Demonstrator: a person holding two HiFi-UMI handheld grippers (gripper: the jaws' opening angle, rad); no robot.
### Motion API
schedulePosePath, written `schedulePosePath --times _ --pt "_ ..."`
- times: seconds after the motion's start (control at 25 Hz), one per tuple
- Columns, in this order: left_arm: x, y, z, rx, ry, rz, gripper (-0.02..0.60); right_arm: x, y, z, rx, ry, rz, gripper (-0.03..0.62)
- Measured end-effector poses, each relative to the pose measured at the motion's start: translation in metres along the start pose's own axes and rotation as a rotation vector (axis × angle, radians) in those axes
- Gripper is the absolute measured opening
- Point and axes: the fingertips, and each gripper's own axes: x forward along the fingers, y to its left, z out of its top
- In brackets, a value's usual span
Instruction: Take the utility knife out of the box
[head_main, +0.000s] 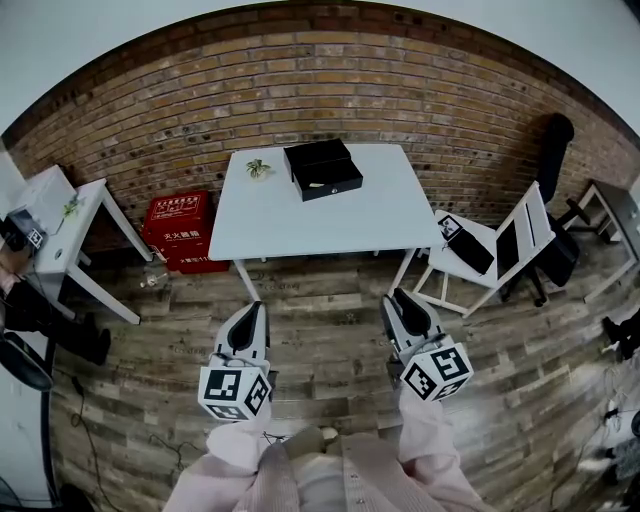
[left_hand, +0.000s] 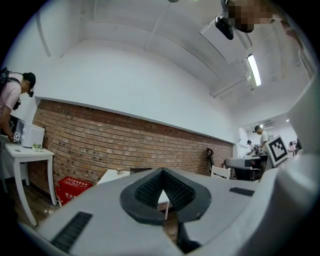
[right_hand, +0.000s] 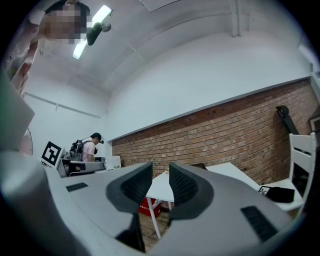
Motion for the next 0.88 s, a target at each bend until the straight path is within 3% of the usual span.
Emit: schedulePosePath --times 0.28,0.88 --pt "0.011 0.003 -0.004 0.001 0.012 0.015 -0.008 0.014 -0.009 -0.004 0.020 0.020 0.026 0.144" --pt "0.078 0.043 -0.017 -0.016 0.046 0.030 -0.008 0.082 -0.046 -0.026 0.043 0.070 0.029 0.156"
